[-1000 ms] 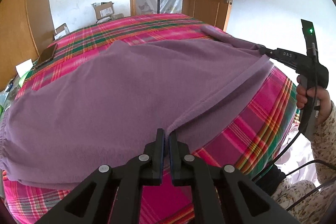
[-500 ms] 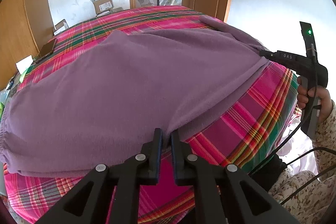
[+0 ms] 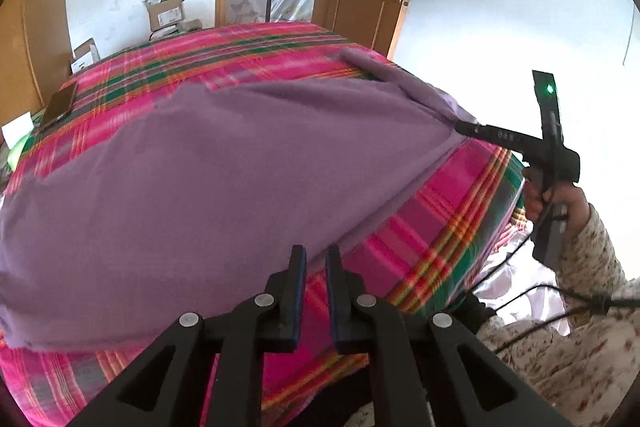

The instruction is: Fold clothes

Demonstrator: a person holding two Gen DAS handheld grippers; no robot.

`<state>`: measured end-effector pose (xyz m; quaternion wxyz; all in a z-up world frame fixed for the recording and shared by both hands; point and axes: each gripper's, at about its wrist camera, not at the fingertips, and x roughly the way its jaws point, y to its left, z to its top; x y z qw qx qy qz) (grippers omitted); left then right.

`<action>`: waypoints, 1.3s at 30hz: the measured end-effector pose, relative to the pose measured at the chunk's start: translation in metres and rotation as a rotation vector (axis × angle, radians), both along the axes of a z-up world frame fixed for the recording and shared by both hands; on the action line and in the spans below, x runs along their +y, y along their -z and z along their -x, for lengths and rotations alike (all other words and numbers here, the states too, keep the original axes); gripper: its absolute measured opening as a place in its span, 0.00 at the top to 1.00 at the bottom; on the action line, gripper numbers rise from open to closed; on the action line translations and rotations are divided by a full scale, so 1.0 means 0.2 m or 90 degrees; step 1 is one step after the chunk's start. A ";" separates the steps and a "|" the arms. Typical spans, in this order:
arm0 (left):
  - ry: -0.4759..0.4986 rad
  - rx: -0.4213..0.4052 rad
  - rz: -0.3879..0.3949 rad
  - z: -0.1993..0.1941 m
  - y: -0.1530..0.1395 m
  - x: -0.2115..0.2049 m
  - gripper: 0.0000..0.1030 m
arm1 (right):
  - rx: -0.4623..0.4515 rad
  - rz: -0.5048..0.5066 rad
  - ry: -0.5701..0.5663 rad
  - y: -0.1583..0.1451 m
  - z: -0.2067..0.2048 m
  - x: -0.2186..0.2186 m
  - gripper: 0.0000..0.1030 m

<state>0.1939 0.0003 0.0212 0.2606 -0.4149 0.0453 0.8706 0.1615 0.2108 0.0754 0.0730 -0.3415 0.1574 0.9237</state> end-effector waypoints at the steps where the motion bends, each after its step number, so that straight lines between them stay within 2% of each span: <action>1: 0.001 -0.001 -0.003 0.03 0.00 0.01 0.91 | 0.000 0.001 0.001 0.00 0.00 0.00 0.77; 5: 0.016 -0.013 -0.017 0.12 0.00 0.08 0.91 | -0.004 0.009 0.005 0.00 -0.01 0.03 0.75; 7: 0.027 -0.020 -0.009 0.16 0.01 0.13 0.91 | -0.004 0.009 0.002 0.00 -0.01 0.03 0.75; 13: 0.069 -0.039 -0.019 0.25 0.05 0.26 0.91 | 0.001 -0.033 -0.034 -0.04 -0.03 0.00 0.73; 18: 0.082 -0.051 -0.038 0.32 0.05 0.33 0.91 | 0.017 -0.040 -0.038 -0.09 -0.04 0.04 0.73; 21: 0.077 -0.061 -0.041 0.35 0.07 0.34 0.91 | 0.029 -0.072 -0.042 -0.15 0.01 0.05 0.73; 26: 0.060 -0.092 -0.059 0.40 0.12 0.34 0.91 | 0.033 -0.139 -0.084 -0.25 0.20 -0.02 0.73; 29: 0.056 -0.100 -0.065 0.41 0.13 0.33 0.91 | 0.022 -0.151 -0.122 -0.26 0.36 -0.07 0.73; 34: 0.050 -0.110 -0.068 0.45 0.15 0.33 0.91 | -0.008 -0.147 -0.151 -0.23 0.59 -0.13 0.73; 39: 0.052 -0.120 -0.083 0.48 0.16 0.32 0.90 | -0.067 -0.190 -0.166 -0.15 0.82 -0.20 0.72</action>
